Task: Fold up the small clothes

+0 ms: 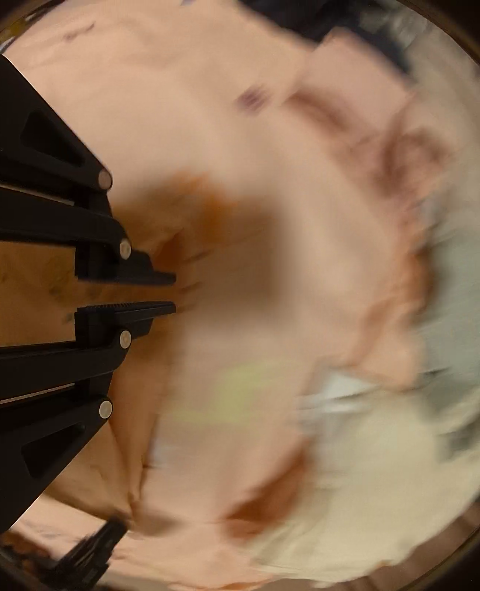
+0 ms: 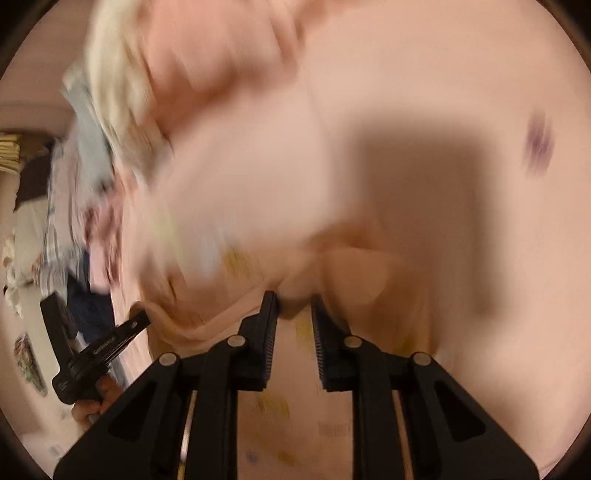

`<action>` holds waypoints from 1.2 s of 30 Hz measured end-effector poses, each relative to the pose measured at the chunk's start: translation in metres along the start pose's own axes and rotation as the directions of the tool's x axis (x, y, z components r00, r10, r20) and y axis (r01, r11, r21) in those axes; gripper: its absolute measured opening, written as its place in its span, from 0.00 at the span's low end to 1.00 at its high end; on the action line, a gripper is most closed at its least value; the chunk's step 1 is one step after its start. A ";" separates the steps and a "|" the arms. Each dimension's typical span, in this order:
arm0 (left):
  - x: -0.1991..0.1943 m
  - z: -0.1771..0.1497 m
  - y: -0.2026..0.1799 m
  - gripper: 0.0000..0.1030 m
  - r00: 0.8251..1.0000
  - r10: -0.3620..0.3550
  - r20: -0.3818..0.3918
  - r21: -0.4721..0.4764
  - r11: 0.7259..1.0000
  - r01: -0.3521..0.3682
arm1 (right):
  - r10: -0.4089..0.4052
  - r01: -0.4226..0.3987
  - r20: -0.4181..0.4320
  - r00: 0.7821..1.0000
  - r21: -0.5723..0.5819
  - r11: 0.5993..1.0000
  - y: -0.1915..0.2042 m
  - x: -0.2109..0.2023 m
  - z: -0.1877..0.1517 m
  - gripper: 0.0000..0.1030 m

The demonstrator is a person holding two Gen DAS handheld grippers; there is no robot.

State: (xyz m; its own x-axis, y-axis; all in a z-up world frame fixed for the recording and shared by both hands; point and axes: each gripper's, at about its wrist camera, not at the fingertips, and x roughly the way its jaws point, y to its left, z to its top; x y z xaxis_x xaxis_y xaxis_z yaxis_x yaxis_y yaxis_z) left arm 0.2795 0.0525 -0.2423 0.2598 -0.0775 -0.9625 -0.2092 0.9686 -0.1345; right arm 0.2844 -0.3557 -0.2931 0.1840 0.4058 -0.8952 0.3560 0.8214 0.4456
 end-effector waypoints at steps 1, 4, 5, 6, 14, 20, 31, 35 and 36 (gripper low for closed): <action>-0.020 0.005 0.006 0.07 0.998 0.001 0.065 -0.011 1.000 -0.001 | -0.042 0.043 0.054 0.998 -0.019 0.999 0.004 -0.016 0.006 0.24; -0.044 -0.010 0.029 0.33 0.997 -0.022 0.075 -0.066 0.997 0.026 | -0.081 0.098 0.168 0.982 -0.097 0.990 0.009 -0.067 0.000 0.46; -0.044 -0.021 0.035 0.40 0.999 -0.027 0.048 -0.083 0.996 0.031 | -0.071 0.089 0.165 0.984 -0.105 0.991 0.006 -0.073 -0.005 0.55; -0.042 -0.033 0.044 0.49 0.999 -0.039 0.018 -0.101 0.994 0.041 | -0.064 0.081 0.150 0.987 -0.110 0.991 0.001 -0.078 -0.016 0.55; 0.005 -0.142 0.101 0.50 0.961 -0.172 -0.218 -0.329 0.940 0.094 | -0.097 0.097 -0.036 0.995 -0.010 0.995 -0.055 -0.049 -0.123 0.55; 0.010 -0.186 0.099 0.50 0.916 -0.298 -0.267 -0.378 0.907 0.184 | -0.038 0.043 -0.056 0.998 0.087 0.995 -0.052 -0.043 -0.151 0.55; 0.027 -0.173 0.094 0.50 0.882 -0.446 -0.153 -0.507 0.801 0.317 | -0.031 0.031 -0.083 0.996 -0.004 1.000 -0.010 -0.047 -0.172 0.55; 0.038 -0.166 0.101 0.50 0.882 -0.457 -0.115 -0.559 0.764 0.323 | -0.046 0.042 -0.106 0.993 -0.045 0.998 -0.001 -0.041 -0.177 0.55; 0.039 -0.165 0.102 0.42 0.882 -0.462 -0.095 -0.570 0.751 0.332 | -0.054 0.049 -0.107 0.993 -0.055 0.997 0.001 -0.040 -0.177 0.55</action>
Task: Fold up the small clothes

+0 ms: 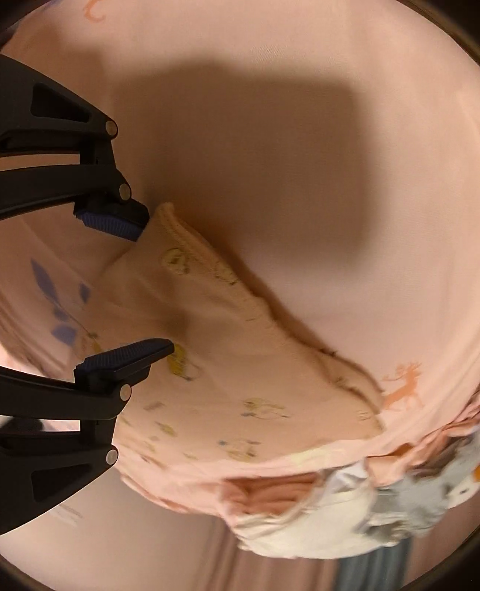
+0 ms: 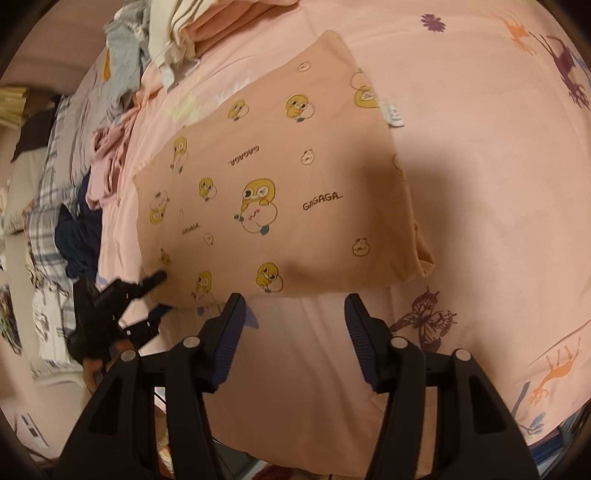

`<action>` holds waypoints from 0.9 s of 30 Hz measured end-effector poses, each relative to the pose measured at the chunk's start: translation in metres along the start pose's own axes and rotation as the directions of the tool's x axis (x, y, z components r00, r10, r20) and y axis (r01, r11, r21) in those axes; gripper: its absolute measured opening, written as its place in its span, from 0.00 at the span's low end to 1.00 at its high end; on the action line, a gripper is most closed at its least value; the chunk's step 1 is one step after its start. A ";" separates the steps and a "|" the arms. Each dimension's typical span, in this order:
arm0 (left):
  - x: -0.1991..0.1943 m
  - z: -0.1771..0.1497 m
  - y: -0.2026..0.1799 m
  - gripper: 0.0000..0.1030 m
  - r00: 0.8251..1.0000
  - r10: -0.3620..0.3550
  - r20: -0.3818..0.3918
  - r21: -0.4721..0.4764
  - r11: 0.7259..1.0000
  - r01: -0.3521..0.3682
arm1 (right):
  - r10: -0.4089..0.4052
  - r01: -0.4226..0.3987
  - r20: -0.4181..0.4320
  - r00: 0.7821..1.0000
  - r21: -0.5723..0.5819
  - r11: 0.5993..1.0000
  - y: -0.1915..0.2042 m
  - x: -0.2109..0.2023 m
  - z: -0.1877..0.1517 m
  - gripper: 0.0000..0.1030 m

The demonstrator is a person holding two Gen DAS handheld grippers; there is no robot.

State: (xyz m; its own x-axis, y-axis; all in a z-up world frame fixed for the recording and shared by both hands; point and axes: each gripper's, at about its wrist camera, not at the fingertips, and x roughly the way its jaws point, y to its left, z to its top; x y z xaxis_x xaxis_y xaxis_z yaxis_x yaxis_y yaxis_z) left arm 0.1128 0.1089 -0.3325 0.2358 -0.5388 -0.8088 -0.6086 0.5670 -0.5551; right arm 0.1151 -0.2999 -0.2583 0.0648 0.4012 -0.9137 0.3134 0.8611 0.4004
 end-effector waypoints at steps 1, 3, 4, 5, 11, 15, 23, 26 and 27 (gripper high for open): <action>-0.001 0.000 0.000 0.23 1.000 -0.004 0.019 -0.008 1.000 0.004 | -0.005 0.005 -0.001 1.000 -0.008 1.000 0.001 0.001 0.000 0.55; -0.007 0.002 0.004 0.15 0.998 0.037 0.043 -0.024 0.999 -0.036 | 0.002 -0.002 -0.006 1.000 -0.017 1.000 0.004 0.005 0.000 0.55; -0.009 0.001 -0.004 0.10 0.996 0.054 0.064 0.001 0.999 -0.054 | 0.009 -0.009 -0.010 1.000 -0.017 1.000 0.005 0.007 0.000 0.55; -0.012 -0.003 -0.012 0.09 0.993 0.074 0.090 0.044 0.996 -0.078 | 0.019 -0.020 -0.017 1.000 -0.021 1.000 0.007 0.011 0.003 0.55; -0.008 -0.038 -0.093 0.06 0.978 0.107 0.179 0.353 0.921 -0.165 | 0.105 -0.109 -0.061 0.993 -0.076 0.991 0.020 0.047 0.029 0.27; 0.010 -0.062 -0.147 0.06 0.987 0.060 0.152 0.503 0.854 -0.130 | 0.109 -0.096 -0.132 0.985 0.100 0.990 -0.017 0.088 0.039 0.00; 0.066 -0.161 -0.172 0.03 0.986 0.154 -0.064 0.714 0.698 -0.063 | 0.163 -0.155 -0.030 0.986 0.189 0.970 -0.084 0.016 0.017 0.16; 0.061 -0.156 -0.143 0.03 0.974 0.215 -0.063 0.664 0.738 -0.120 | 0.119 -0.115 -0.032 0.992 0.107 0.988 -0.077 0.003 0.029 0.39; 0.057 -0.151 -0.132 0.03 0.970 0.235 -0.057 0.639 0.755 -0.145 | 0.123 -0.121 -0.028 0.992 0.070 0.990 -0.068 0.002 0.033 0.47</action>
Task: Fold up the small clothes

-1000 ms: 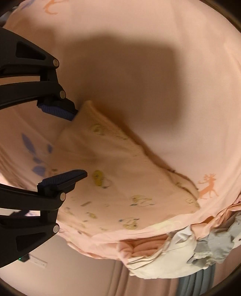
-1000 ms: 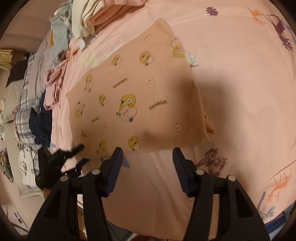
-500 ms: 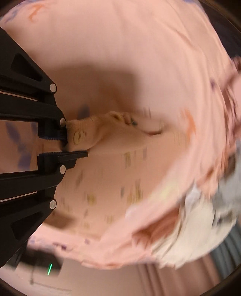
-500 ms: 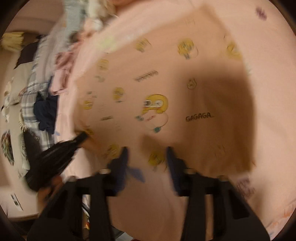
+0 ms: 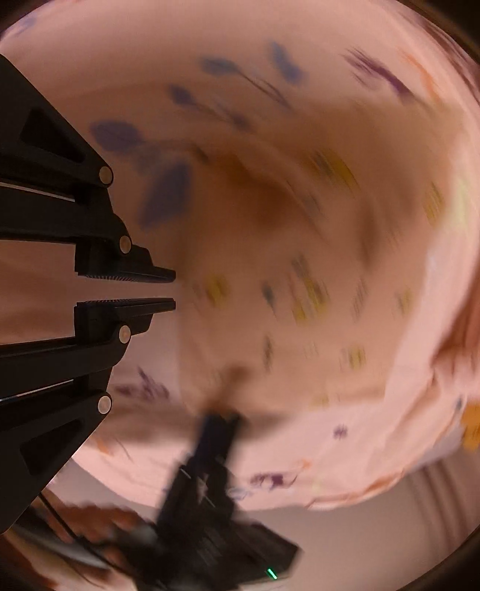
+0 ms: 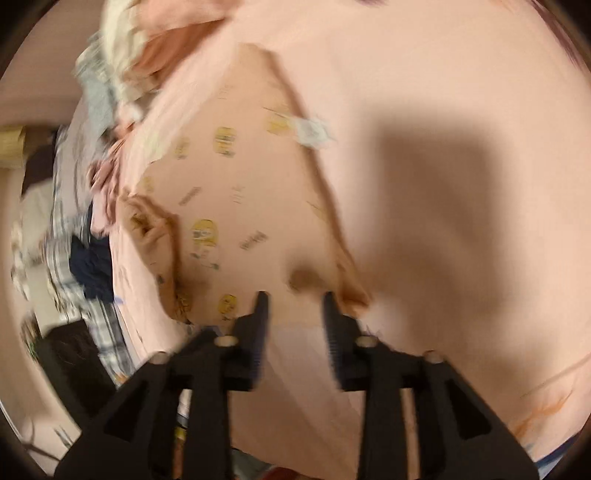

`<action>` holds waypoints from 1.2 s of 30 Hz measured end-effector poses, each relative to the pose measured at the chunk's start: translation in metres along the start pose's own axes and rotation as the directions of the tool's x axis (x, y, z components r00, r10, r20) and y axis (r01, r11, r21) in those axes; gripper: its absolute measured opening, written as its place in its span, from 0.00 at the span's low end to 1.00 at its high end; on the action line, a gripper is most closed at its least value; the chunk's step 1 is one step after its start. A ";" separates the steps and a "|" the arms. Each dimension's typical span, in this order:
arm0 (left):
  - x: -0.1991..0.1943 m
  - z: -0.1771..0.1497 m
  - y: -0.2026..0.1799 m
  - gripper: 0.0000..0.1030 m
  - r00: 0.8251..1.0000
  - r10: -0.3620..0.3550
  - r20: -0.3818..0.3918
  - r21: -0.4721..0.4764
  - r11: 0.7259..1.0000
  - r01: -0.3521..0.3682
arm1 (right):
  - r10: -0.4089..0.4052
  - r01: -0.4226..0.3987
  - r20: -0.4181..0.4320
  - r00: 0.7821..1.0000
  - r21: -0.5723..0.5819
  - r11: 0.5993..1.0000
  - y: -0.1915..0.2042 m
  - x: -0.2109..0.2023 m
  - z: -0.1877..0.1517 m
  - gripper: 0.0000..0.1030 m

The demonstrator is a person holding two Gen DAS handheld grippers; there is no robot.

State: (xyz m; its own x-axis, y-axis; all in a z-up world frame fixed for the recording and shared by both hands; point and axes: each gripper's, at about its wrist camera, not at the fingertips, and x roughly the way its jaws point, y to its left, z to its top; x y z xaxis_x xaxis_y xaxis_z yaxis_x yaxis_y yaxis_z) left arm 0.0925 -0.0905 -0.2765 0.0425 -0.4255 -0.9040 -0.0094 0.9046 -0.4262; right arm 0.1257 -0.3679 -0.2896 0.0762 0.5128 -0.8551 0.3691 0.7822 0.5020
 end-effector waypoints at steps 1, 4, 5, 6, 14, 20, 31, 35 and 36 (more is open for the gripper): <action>-0.003 -0.003 0.007 0.03 1.000 0.023 -0.005 -0.027 0.999 -0.023 | 0.016 -0.016 0.004 1.000 -0.041 0.999 0.015 0.001 0.006 0.52; -0.008 -0.008 0.038 0.03 0.996 0.092 -0.009 -0.116 0.989 -0.092 | 0.101 -0.103 -0.019 0.995 -0.133 0.986 0.055 0.018 0.020 0.72; -0.010 -0.009 0.048 0.03 0.995 0.104 -0.011 -0.141 0.984 -0.104 | 0.132 -0.141 -0.058 0.990 -0.180 0.974 0.077 0.032 0.026 0.78; -0.013 -0.010 0.056 0.03 0.994 0.105 -0.012 -0.161 0.981 -0.106 | 0.142 -0.156 -0.081 0.987 -0.208 0.966 0.090 0.040 0.029 0.81; -0.036 -0.014 0.079 0.03 0.994 0.105 0.023 -0.217 0.971 -0.097 | 0.239 -0.259 -0.130 0.962 -0.170 0.951 0.140 0.109 0.043 0.51; -0.030 -0.011 0.063 0.03 0.991 0.135 0.008 -0.151 0.980 -0.133 | 0.308 -0.303 0.026 0.951 -0.120 0.945 0.141 0.075 0.034 0.10; -0.001 0.007 -0.001 0.03 0.982 0.190 -0.025 -0.005 0.982 -0.190 | 0.082 -0.093 0.298 0.951 0.022 0.995 0.028 -0.026 -0.011 0.11; 0.017 0.011 -0.014 0.03 0.971 0.231 -0.065 0.015 0.973 -0.231 | 0.027 -0.066 0.183 0.983 0.209 0.976 -0.029 0.005 -0.008 0.15; 0.018 0.010 -0.015 0.03 0.969 0.240 -0.067 0.016 0.971 -0.239 | 0.070 -0.114 0.201 0.977 0.215 0.970 -0.030 0.000 -0.011 0.16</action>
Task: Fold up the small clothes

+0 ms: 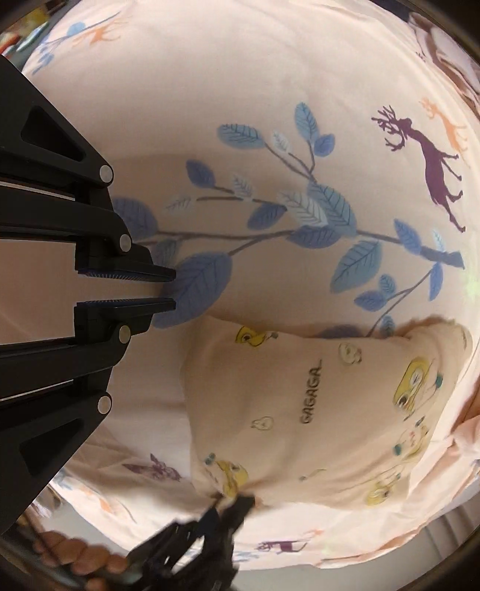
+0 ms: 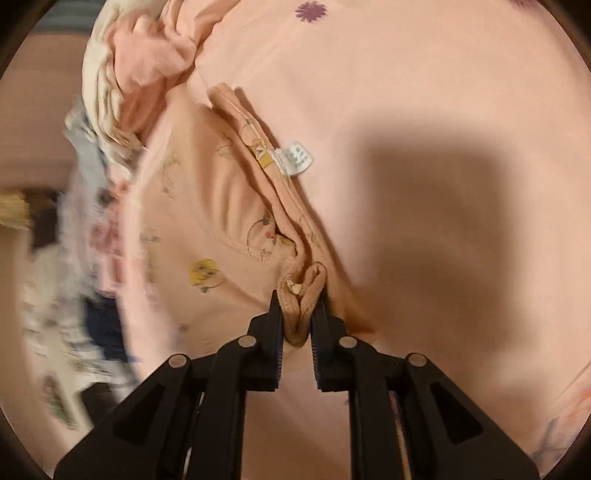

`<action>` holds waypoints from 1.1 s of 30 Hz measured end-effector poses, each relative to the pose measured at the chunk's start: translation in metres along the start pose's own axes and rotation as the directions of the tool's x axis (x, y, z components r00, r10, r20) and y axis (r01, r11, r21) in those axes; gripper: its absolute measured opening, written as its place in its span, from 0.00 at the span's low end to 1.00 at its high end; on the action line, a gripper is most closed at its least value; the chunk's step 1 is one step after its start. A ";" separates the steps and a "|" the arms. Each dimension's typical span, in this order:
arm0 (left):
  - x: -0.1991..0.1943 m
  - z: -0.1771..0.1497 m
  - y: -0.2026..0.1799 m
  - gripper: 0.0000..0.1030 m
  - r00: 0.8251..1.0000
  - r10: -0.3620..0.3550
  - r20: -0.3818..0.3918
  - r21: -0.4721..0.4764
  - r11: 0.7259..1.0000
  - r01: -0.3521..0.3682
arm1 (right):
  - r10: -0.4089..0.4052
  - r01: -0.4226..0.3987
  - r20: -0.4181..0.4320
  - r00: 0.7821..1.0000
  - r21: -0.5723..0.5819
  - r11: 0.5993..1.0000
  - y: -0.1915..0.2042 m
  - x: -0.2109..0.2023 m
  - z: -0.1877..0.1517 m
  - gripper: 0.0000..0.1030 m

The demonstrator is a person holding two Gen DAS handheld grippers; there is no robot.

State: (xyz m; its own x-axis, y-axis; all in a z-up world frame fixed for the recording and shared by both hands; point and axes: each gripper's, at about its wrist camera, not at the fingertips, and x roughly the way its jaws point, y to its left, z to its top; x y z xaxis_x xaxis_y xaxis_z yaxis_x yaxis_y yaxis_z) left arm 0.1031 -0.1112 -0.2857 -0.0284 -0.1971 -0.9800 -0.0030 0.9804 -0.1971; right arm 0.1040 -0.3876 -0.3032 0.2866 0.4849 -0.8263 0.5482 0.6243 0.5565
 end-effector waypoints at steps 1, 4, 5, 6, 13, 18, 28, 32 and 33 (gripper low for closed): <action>-0.001 0.002 -0.003 0.03 1.000 0.012 -0.002 0.000 1.000 -0.012 | 0.004 -0.004 0.022 1.000 -0.013 1.000 0.003 -0.008 -0.002 0.16; -0.015 0.015 -0.022 0.03 0.998 -0.015 0.055 -0.011 1.000 0.015 | -0.035 0.042 0.077 0.996 -0.097 0.994 0.027 -0.033 -0.007 0.26; -0.021 0.018 -0.024 0.03 0.996 -0.025 0.085 -0.018 0.999 0.026 | -0.013 0.023 0.073 0.997 -0.136 0.990 0.038 -0.035 -0.006 0.26; -0.026 0.022 -0.026 0.03 0.993 -0.035 0.117 -0.028 0.999 0.038 | 0.008 0.002 0.060 0.998 -0.171 0.985 0.045 -0.036 -0.005 0.24; 0.015 0.042 -0.041 0.04 0.989 -0.023 0.145 -0.044 0.999 0.030 | 0.005 -0.012 -0.037 0.999 -0.183 0.983 0.042 0.011 0.005 0.22; 0.005 0.012 -0.015 0.10 0.981 -0.096 0.167 -0.086 0.990 0.111 | -0.013 0.007 -0.107 0.994 -0.059 0.998 -0.013 0.029 -0.029 0.00; -0.026 0.000 0.009 0.11 0.981 -0.129 0.148 -0.153 0.977 0.151 | -0.033 0.016 -0.114 0.993 -0.146 0.989 0.013 -0.004 -0.047 0.10; -0.045 0.039 -0.012 0.11 0.944 -0.152 0.294 -0.076 0.980 0.182 | 0.013 -0.029 -0.057 0.998 -0.290 0.957 0.067 -0.010 -0.016 0.11; -0.045 0.053 -0.021 0.11 0.941 -0.125 0.316 -0.061 0.987 0.151 | 0.022 -0.034 -0.043 0.999 -0.313 0.949 0.078 -0.007 -0.004 0.11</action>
State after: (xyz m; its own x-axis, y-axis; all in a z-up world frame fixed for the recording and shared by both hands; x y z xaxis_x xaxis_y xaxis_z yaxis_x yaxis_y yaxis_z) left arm 0.1575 -0.1235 -0.2392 0.2893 -0.3084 -0.9062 -0.0681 0.9376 -0.3409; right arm 0.1416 -0.3396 -0.2541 0.2640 0.5245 -0.8095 0.2646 0.7676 0.5837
